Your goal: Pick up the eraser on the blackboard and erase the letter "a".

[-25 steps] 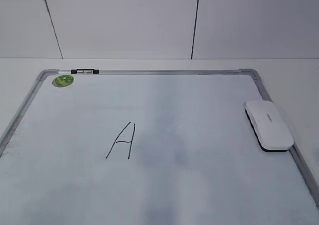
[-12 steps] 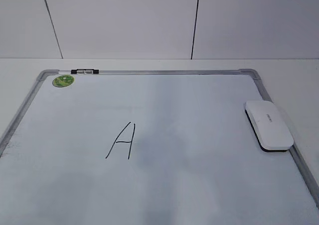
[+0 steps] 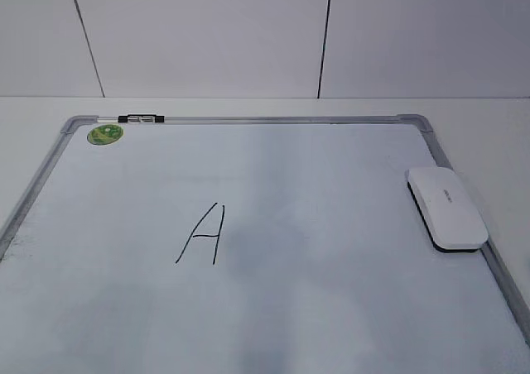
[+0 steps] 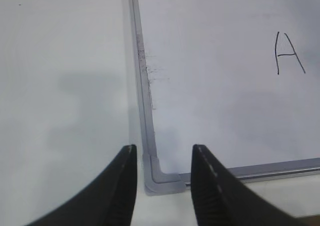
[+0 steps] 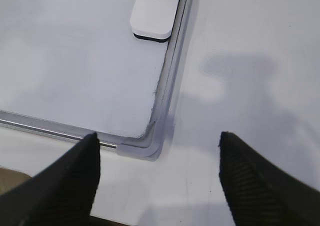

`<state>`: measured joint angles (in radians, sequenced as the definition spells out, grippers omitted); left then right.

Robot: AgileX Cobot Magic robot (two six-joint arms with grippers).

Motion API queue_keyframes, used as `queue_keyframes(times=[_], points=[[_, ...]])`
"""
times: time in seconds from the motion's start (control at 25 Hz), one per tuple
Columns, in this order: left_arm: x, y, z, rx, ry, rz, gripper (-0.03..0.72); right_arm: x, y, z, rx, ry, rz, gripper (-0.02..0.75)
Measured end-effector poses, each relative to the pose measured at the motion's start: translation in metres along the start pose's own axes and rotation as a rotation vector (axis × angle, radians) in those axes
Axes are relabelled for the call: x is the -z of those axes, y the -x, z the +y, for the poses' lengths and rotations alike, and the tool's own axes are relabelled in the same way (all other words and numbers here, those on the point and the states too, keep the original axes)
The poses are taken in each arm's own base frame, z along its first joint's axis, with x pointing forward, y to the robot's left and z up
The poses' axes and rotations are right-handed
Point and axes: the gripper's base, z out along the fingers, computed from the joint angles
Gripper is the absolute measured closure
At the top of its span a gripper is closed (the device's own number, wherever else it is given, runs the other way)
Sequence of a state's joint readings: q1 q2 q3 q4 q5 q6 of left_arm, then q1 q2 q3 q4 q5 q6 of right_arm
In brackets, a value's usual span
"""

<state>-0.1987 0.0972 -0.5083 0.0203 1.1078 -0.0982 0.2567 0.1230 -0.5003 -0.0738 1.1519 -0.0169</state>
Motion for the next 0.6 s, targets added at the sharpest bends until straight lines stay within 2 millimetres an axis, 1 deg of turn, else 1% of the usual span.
queue_keyframes(times=[0.6], points=[[0.0,0.0,0.0,0.0,0.0,0.0,0.413,0.0005,0.0,-0.0003,0.003,-0.003,-0.009,0.145]])
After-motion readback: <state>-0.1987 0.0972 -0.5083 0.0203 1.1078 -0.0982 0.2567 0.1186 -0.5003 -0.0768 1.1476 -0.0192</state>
